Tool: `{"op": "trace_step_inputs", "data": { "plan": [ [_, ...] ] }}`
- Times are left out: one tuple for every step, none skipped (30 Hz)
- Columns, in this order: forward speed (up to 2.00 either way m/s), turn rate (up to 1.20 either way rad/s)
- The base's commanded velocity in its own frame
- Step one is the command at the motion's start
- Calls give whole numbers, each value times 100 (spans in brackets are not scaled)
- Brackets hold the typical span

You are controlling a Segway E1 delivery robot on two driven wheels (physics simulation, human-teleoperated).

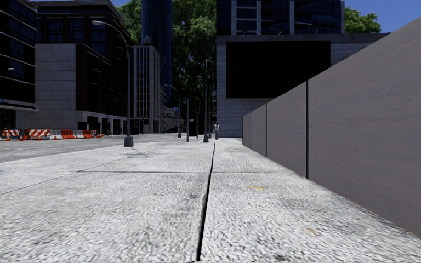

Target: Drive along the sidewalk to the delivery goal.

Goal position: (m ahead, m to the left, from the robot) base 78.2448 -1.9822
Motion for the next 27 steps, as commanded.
{"op": "trace_step_inputs", "data": {
  "plan": [
    [200, 0],
    [200, 0],
    [200, 0],
    [200, 0],
    [200, 0],
    [200, 0],
    [200, 0],
    [200, 0],
    [200, 0],
    [200, 0],
    [200, 0],
    [200, 0],
    [200, 0],
    [200, 0],
    [200, 0],
    [200, 0],
    [200, 0],
    [200, 0],
    [200, 0],
    [200, 0],
    [200, 0],
    [200, 0],
    [200, 0],
    [200, 0],
    [200, -8],
    [200, -17],
    [200, -17]
  ]
}}
